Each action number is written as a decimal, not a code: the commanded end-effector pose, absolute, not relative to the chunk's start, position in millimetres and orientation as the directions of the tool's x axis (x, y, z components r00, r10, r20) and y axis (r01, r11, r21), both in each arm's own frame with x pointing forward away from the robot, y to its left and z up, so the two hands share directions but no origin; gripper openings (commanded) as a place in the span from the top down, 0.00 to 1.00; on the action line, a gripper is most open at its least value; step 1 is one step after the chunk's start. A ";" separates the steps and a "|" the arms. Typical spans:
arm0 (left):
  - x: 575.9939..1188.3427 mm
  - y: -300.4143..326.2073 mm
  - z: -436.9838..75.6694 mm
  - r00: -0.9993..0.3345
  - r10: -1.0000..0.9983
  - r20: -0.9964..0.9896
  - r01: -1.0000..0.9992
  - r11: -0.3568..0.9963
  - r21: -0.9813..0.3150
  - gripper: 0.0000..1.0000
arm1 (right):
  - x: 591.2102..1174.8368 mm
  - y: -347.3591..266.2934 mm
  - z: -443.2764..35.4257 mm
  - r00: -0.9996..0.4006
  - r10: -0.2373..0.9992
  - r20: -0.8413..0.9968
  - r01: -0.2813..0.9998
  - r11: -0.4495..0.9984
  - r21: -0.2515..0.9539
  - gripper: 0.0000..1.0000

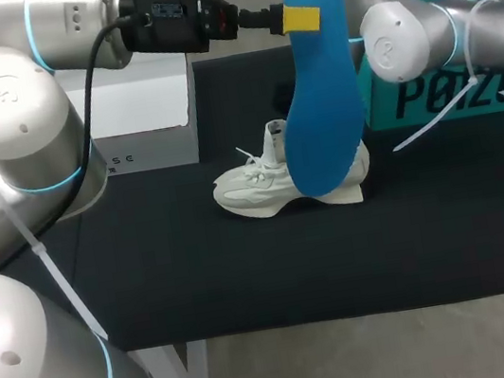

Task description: Take the shoe out of the shoebox, open the shoe tongue, remove and reinsert the insole, then place the shoe into the shoebox

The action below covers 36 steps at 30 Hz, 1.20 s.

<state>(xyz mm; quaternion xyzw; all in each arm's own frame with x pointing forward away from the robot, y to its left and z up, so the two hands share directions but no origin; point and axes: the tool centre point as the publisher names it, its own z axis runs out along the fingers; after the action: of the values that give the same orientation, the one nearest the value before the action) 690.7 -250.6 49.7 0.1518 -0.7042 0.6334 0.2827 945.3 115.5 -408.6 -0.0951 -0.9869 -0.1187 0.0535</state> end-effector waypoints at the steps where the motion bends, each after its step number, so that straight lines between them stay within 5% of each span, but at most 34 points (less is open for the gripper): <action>1: 690.8 -251.4 50.1 -0.794 0.145 0.590 -0.572 0.151 -0.806 1.00 | 940.2 114.8 -400.3 -0.976 0.172 0.135 0.202 0.947 0.249 1.00; 22: 690.8 -251.4 50.1 -0.794 0.145 0.590 -0.572 0.151 -0.806 1.00 | 938.2 114.9 -399.0 -0.973 0.161 0.163 0.198 0.949 0.246 1.00; 27: 690.8 -251.4 50.1 -0.794 0.145 0.590 -0.572 0.151 -0.806 1.00 | 923.4 118.6 -393.8 -0.874 0.417 0.248 0.477 0.830 0.288 1.00; 31: 690.8 -251.4 50.1 -0.794 0.145 0.590 -0.572 0.151 -0.806 1.00 | 906.4 122.7 -379.8 -0.830 0.522 0.198 0.554 0.726 0.406 1.00; 36: 690.8 -251.4 50.1 -0.794 0.145 0.590 -0.572 0.151 -0.806 1.00 | 893.5 125.4 -366.1 -0.720 0.655 0.227 0.691 0.649 0.319 1.00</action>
<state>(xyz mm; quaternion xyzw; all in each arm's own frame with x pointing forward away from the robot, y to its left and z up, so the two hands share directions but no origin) 690.7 -250.5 49.7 0.1518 -0.7042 0.6334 0.2827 915.2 133.0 -378.1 -0.2716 -0.9403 -0.1853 0.0876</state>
